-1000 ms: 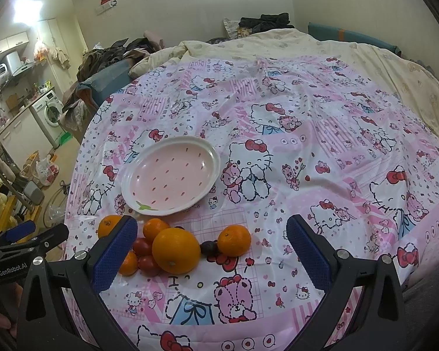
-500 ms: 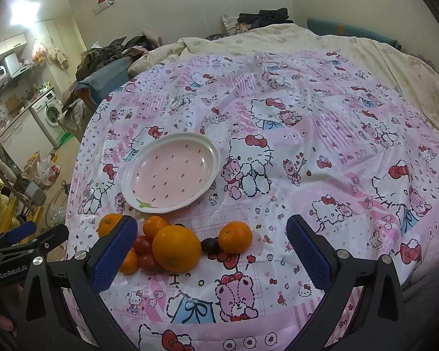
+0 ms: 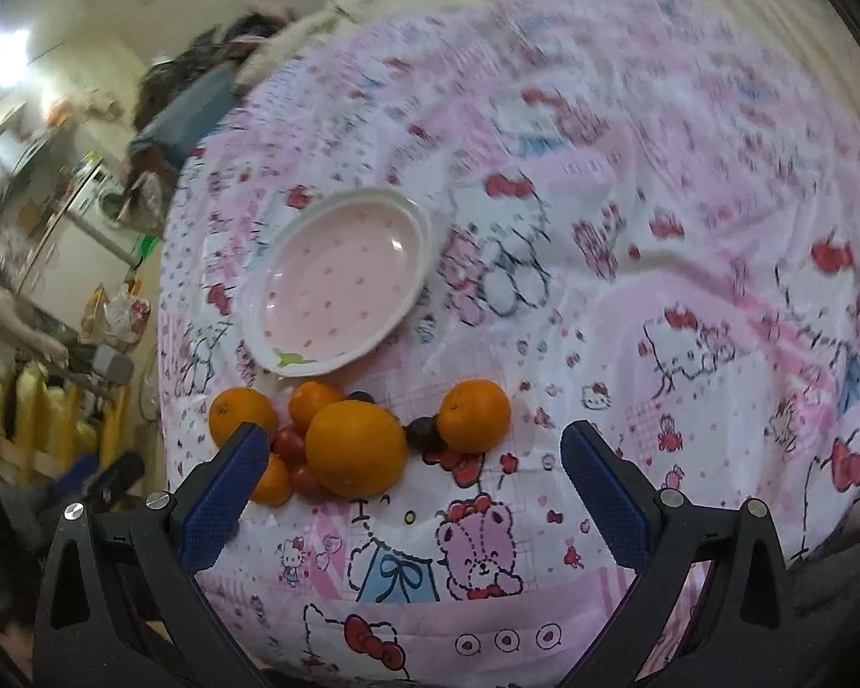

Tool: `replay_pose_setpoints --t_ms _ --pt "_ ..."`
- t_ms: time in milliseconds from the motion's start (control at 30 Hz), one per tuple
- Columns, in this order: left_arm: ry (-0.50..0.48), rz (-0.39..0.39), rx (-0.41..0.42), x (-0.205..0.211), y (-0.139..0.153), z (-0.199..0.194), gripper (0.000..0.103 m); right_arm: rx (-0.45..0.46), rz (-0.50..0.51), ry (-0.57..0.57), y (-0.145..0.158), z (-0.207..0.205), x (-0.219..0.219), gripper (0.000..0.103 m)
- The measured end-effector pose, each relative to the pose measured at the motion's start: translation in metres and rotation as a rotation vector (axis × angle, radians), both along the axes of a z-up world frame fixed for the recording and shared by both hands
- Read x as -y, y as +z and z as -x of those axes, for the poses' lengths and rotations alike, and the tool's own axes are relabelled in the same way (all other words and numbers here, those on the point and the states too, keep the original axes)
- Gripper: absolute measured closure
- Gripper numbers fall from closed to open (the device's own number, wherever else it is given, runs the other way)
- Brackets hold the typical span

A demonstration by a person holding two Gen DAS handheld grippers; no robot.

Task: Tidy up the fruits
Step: 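Grasp an orange from the fruit pile with the right tool, then grasp the large orange with the left tool while the right tool holds its orange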

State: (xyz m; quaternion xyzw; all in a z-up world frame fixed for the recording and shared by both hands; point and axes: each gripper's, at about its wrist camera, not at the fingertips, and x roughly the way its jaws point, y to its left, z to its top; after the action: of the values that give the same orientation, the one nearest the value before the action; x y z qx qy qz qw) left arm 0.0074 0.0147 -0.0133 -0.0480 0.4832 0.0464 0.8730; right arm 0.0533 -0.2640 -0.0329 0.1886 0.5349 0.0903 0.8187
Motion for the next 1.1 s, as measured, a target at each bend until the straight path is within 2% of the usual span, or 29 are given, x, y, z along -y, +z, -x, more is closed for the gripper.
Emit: replay_pose_setpoints --t_ms 133,233,333,500,533,567,600,833,1100 --pt "0.005 0.014 -0.03 -0.001 -0.004 -0.002 0.0 -0.127 -0.042 0.0 -0.024 -0.023 0.005 0.016" --pt "0.008 0.024 -0.042 -0.001 -0.005 -0.002 0.0 -0.184 -0.039 -0.041 -0.046 -0.03 0.008 0.027" --pt "0.01 0.028 -0.056 -0.002 -0.006 -0.005 0.0 -0.239 -0.058 -0.032 -0.064 -0.033 0.004 0.042" --pt "0.014 0.047 -0.076 -0.002 -0.009 -0.006 0.0 -0.236 -0.013 -0.006 -0.074 -0.037 -0.009 0.043" --pt "0.013 0.048 -0.08 -0.001 -0.009 -0.006 0.0 -0.237 -0.008 -0.008 -0.076 -0.039 -0.009 0.045" --pt "0.012 0.046 -0.084 0.0 -0.011 -0.007 0.0 -0.236 0.011 -0.016 -0.078 -0.039 -0.009 0.057" --pt "0.009 0.044 -0.091 0.001 -0.012 -0.009 0.0 -0.232 0.026 -0.022 -0.079 -0.039 -0.008 0.059" --pt "-0.002 0.022 -0.13 0.005 -0.015 -0.021 0.0 -0.172 -0.052 -0.025 -0.066 -0.033 0.004 0.06" --pt "-0.015 0.038 -0.195 0.003 -0.015 -0.049 0.0 -0.086 -0.108 -0.026 -0.039 -0.025 0.006 0.06"
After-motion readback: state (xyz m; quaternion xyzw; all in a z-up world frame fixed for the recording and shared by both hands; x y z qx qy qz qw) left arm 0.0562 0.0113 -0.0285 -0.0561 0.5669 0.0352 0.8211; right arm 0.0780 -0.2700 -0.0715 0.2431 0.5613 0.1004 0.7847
